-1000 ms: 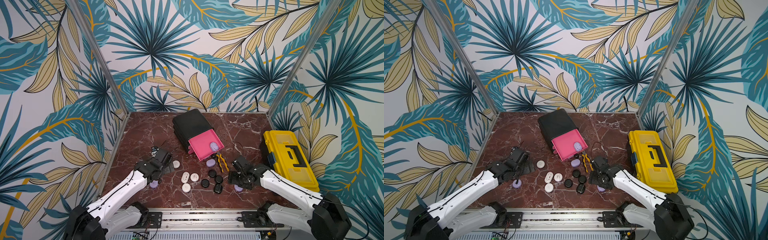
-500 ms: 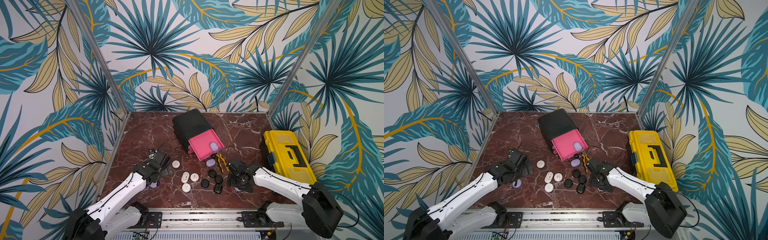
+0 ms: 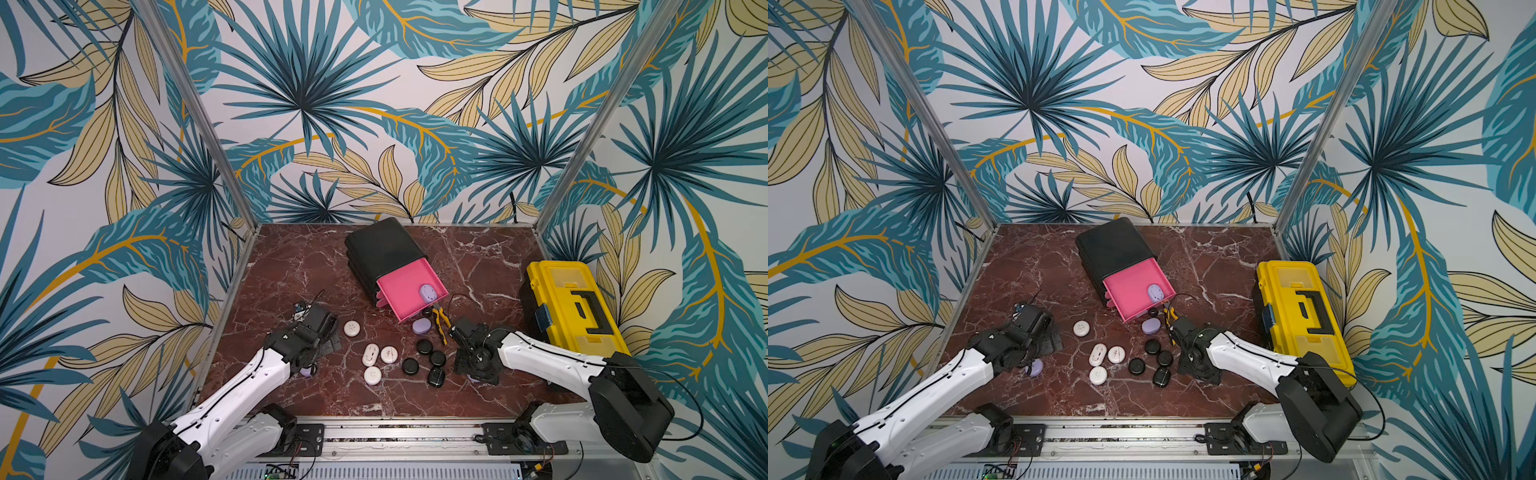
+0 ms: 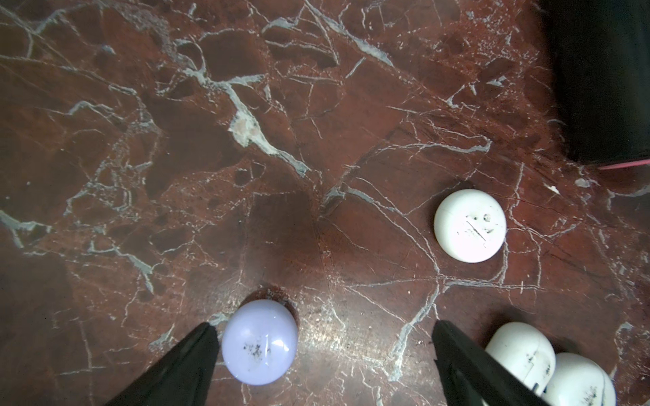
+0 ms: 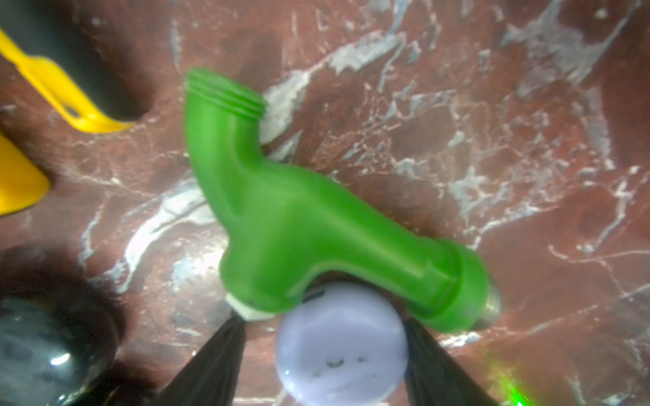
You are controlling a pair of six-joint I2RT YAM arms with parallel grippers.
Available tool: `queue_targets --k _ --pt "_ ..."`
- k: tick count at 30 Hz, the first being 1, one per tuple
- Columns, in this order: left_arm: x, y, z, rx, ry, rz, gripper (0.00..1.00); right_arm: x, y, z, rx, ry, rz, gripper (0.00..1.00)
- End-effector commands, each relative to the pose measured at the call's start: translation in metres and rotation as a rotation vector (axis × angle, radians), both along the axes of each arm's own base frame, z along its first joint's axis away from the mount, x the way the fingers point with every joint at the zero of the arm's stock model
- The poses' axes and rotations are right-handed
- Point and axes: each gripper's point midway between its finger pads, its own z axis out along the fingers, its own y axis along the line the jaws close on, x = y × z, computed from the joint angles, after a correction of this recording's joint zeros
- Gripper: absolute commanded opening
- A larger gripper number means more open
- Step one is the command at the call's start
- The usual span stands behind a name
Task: Put the bluetooth earphones in the drawer according to color
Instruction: Pick up the Bluetooth earphone from the center of the board.
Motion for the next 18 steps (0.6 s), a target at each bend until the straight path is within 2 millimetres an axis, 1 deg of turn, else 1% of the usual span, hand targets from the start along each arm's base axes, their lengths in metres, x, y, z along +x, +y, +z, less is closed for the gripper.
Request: queue_targets --k 1,3,5,7,13,16,17,18 --pt "-0.003 0.008 -0.004 0.013 -0.003 0.029 1.00 0.004 0.004 -0.013 -0.006 0.011 0.013 0.74" --pt "-0.004 0.009 -0.004 0.014 -0.003 0.033 1.00 0.005 0.007 -0.015 -0.001 0.017 0.019 0.73" --pt "-0.005 0.011 -0.005 0.017 -0.001 0.039 1.00 0.006 0.008 -0.015 0.005 0.013 0.022 0.70" --pt "-0.006 0.012 -0.005 0.018 -0.002 0.046 1.00 0.008 0.010 -0.013 0.011 0.002 0.027 0.64" --pt "-0.007 0.014 -0.006 0.018 -0.005 0.052 1.00 0.012 0.013 -0.006 0.030 -0.018 0.047 0.54" --pt "-0.007 0.015 -0.005 0.022 -0.004 0.056 1.00 0.012 0.016 -0.004 0.045 -0.018 0.060 0.54" --pt "-0.007 0.016 -0.005 0.021 -0.004 0.058 1.00 0.011 0.017 -0.004 0.052 -0.013 0.066 0.57" --pt "-0.008 0.016 -0.005 0.024 -0.003 0.057 1.00 0.009 0.018 -0.005 0.057 -0.003 0.073 0.62"
